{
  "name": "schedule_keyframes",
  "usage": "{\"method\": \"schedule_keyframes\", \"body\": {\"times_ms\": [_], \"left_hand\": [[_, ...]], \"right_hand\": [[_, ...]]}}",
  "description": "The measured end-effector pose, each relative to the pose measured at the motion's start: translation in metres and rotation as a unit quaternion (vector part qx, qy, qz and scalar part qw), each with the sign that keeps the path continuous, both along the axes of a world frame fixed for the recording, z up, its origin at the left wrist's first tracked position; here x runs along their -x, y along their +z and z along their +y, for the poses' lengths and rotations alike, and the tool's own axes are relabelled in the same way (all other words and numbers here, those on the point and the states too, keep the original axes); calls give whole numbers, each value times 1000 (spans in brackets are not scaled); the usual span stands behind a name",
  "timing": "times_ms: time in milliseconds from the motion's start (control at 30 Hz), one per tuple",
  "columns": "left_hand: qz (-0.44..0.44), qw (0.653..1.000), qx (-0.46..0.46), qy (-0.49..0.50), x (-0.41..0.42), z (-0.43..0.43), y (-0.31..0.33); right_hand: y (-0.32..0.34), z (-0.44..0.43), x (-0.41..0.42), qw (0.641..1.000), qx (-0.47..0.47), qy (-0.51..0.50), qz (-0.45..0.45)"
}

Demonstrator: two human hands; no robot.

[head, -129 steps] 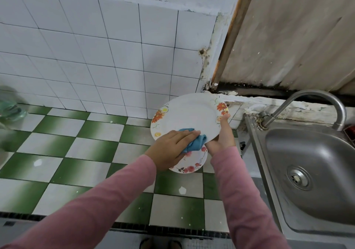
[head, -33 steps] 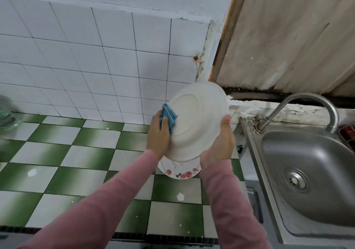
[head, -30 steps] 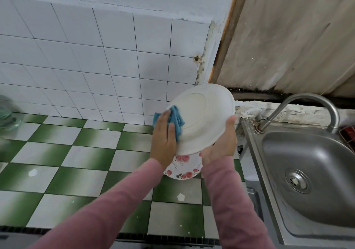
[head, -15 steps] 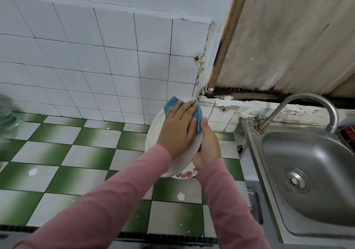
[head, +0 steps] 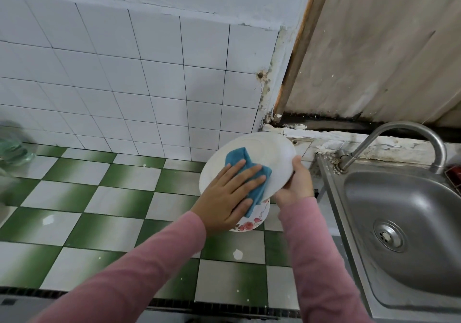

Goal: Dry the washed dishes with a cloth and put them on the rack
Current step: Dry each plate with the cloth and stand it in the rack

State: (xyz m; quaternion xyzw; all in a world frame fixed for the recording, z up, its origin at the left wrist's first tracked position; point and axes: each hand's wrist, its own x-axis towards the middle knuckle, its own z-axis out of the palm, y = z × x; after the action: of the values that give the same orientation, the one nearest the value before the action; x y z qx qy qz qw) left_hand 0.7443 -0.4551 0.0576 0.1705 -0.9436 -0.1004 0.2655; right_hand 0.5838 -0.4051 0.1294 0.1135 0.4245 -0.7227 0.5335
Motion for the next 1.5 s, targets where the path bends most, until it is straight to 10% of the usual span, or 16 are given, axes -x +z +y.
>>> {"method": "schedule_keyframes", "body": {"times_ms": [467, 600, 767, 900, 1167, 1367, 1500], "left_hand": [[21, 1000, -16, 14, -4, -29, -6], [97, 982, -157, 44, -5, -32, -3], [258, 792, -510, 213, -3, -29, 19], [360, 591, -691, 207, -13, -38, 18], [371, 487, -772, 170, -22, -48, 18], [444, 468, -717, 263, -25, -57, 18], [419, 587, -549, 422, -19, -56, 22]], "right_hand": [[7, 1, 11, 1000, -16, -22, 0], [2, 1, 14, 992, -18, 59, 114], [-32, 17, 15, 916, -201, 136, 318], [-65, 27, 15, 946, -126, 122, 273], [-71, 26, 19, 993, 34, 63, 91], [-70, 27, 20, 994, 50, 57, 79], [-70, 27, 20, 989, 78, 47, 119]]}}
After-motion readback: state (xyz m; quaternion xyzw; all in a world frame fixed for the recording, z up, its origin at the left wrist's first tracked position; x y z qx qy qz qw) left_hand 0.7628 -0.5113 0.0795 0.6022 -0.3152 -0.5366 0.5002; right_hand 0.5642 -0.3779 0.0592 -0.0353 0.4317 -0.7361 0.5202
